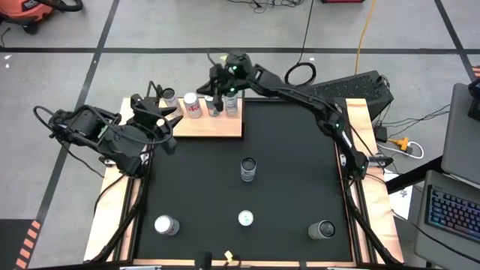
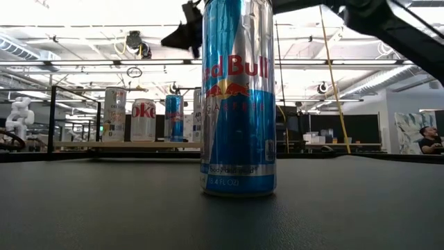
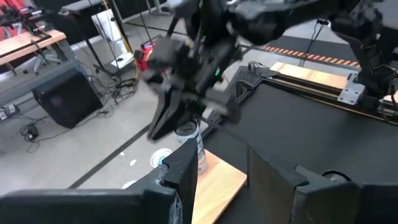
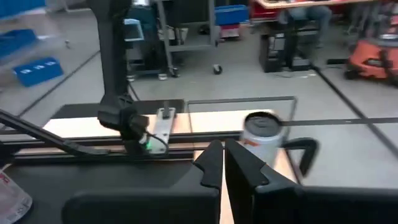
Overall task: Place canned beverage on shelf
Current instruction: Put the top white-yellow soda can on the shelf
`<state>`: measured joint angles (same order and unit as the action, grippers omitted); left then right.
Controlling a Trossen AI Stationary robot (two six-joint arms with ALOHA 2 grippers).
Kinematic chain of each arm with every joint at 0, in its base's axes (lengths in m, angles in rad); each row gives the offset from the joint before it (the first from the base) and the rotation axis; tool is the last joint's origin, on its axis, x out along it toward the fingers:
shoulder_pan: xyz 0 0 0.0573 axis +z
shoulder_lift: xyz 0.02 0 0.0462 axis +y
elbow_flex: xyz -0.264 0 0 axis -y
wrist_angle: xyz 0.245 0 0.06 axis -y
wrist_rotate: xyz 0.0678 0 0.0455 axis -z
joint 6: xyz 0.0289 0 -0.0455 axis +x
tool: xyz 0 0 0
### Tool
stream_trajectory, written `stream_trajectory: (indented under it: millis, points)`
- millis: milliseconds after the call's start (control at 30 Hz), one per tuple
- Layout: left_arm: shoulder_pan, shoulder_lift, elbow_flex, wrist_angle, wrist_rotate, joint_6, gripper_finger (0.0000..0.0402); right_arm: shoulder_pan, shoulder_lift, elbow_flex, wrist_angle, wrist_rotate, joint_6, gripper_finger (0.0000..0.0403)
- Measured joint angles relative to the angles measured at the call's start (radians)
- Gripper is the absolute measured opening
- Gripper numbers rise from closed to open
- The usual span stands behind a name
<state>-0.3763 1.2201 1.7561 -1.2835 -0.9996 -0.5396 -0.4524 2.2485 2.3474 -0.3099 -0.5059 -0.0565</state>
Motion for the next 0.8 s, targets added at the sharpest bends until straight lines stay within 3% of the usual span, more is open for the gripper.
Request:
stream_trajectory:
  millis: [233,800]
  points:
    - [0.000,0.002,0.000,-0.021,0.075,0.003,0.0137,0.023,0.057,-0.002,0.082,0.061,0.162,0.0000]
    - [0.000,0.009,0.000,0.011,0.074,0.061,0.0137,0.068,0.113,-0.002,0.231,0.091,0.140,0.0000]
